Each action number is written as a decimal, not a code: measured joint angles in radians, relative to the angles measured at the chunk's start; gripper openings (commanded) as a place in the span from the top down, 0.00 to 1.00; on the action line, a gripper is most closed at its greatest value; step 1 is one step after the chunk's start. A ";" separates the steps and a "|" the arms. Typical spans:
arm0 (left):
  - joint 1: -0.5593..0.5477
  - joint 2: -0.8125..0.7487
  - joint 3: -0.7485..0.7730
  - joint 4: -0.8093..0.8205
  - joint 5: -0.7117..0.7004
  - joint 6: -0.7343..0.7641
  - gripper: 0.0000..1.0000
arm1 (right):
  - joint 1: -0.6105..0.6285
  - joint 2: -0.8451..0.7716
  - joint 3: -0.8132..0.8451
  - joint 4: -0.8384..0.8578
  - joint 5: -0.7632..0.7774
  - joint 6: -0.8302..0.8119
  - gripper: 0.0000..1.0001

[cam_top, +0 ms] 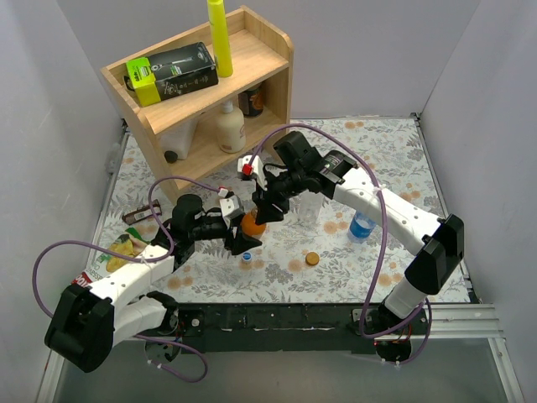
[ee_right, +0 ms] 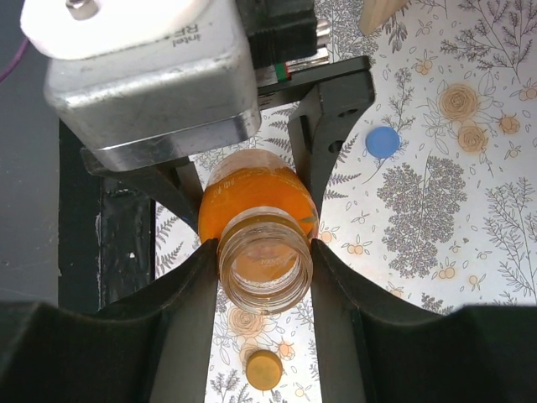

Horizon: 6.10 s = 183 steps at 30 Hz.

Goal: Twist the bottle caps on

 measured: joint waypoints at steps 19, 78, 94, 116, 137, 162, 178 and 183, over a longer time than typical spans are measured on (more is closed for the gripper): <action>0.001 -0.146 0.089 -0.300 -0.124 0.049 1.00 | -0.044 -0.335 -0.477 -0.076 0.185 -0.296 0.29; 0.040 -0.146 0.120 -0.430 -0.179 0.046 1.00 | -0.054 -0.149 -0.805 0.184 0.303 -0.668 0.63; -0.081 -0.137 -0.154 -0.097 -0.044 0.195 1.00 | 0.020 -0.365 -0.217 -0.062 0.106 -0.356 0.66; -0.163 -0.114 -0.172 0.136 -0.062 0.130 1.00 | 0.200 -0.210 -0.120 -0.126 0.197 -0.369 0.67; -0.164 -0.123 -0.192 0.147 -0.093 0.247 1.00 | 0.225 -0.180 -0.120 -0.117 0.221 -0.428 0.64; -0.173 -0.043 -0.192 0.166 -0.275 0.089 1.00 | 0.139 -0.013 -0.015 -0.139 0.247 -0.051 0.64; -0.176 -0.035 -0.197 0.183 -0.349 -0.012 1.00 | 0.128 0.058 0.068 -0.161 0.289 0.087 0.79; -0.179 -0.029 -0.198 0.175 -0.446 -0.013 1.00 | 0.125 0.092 0.079 -0.128 0.335 0.164 0.79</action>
